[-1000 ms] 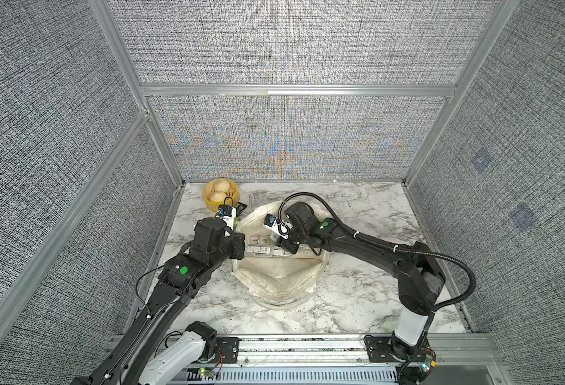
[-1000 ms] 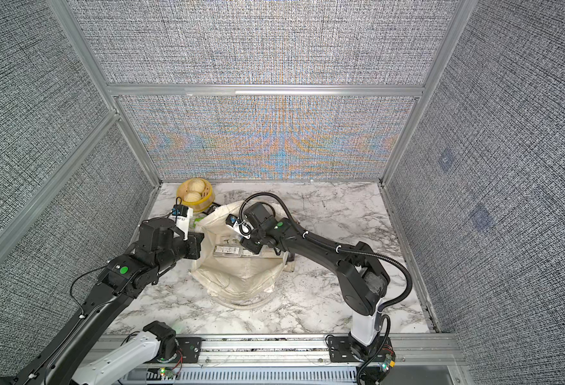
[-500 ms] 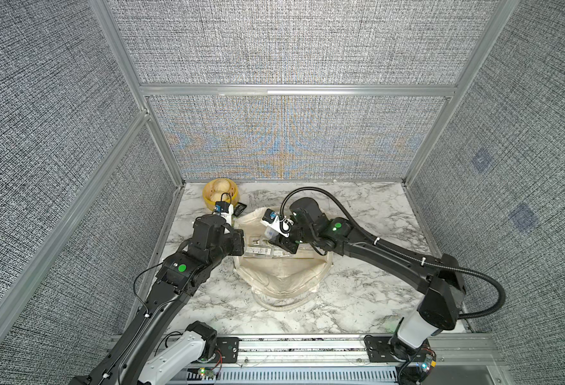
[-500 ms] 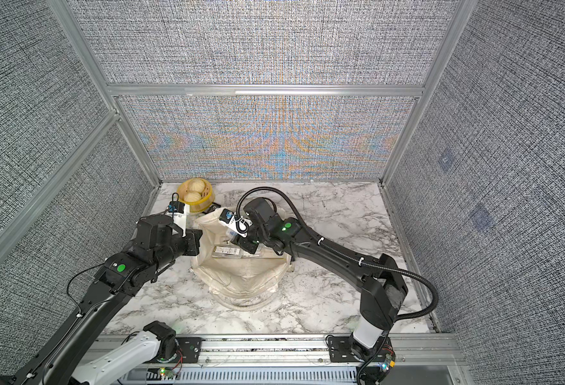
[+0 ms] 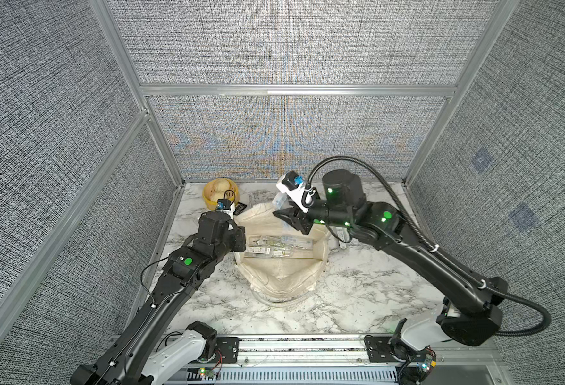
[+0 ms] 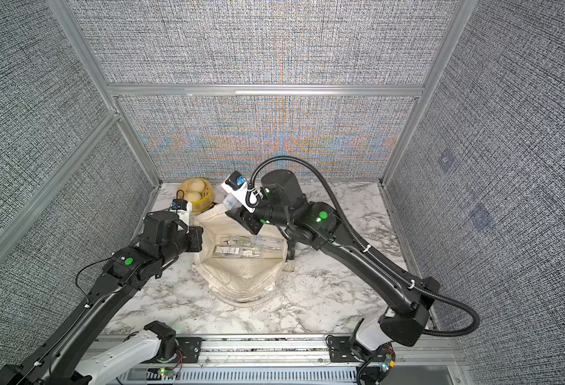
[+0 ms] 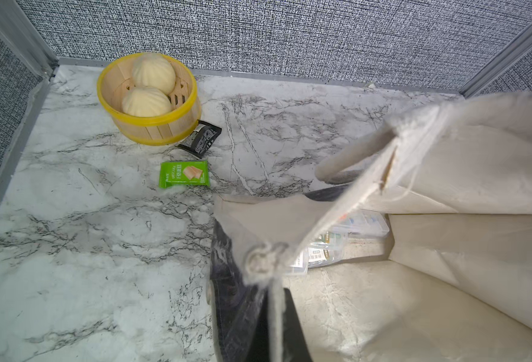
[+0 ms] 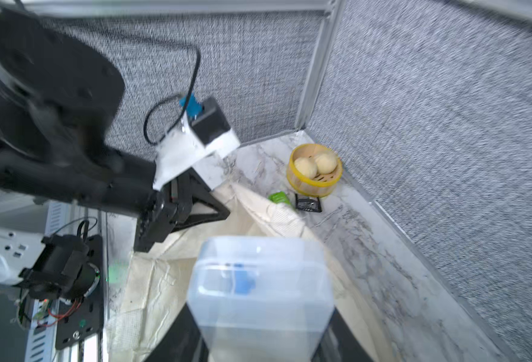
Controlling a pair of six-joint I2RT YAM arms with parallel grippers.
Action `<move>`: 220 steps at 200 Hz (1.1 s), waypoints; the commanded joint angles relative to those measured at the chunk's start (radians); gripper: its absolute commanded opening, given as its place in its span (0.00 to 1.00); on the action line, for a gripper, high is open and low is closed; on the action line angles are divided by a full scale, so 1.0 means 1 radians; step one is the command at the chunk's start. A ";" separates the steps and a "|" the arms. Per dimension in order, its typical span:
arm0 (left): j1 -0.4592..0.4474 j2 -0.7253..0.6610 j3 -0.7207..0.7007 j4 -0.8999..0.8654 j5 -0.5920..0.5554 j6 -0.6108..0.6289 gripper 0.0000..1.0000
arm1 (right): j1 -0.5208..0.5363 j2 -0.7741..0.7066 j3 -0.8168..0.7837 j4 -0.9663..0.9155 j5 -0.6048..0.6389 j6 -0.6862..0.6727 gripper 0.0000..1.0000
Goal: Take out the compass set from the canvas bag
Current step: Pick up the compass set from the canvas bag, then place the compass set at the center of the board.
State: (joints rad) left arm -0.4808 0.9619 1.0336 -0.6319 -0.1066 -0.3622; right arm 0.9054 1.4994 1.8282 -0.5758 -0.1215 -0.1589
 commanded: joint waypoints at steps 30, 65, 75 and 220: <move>0.002 0.016 0.010 0.041 -0.019 0.032 0.00 | -0.068 -0.048 0.176 -0.236 0.378 0.003 0.37; 0.002 0.024 0.012 0.050 0.002 0.028 0.00 | -0.370 -0.092 0.085 -0.297 0.384 0.154 0.35; 0.003 0.024 0.011 0.053 0.004 0.030 0.00 | -0.459 -0.091 0.013 -0.288 0.338 0.209 0.34; 0.003 0.017 -0.015 0.093 0.078 0.058 0.00 | -0.805 0.506 -0.305 -0.185 0.088 0.385 0.29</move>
State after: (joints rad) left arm -0.4778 0.9794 1.0195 -0.5766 -0.0521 -0.3176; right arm 0.0990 1.9614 1.4979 -0.7650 0.0158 0.2348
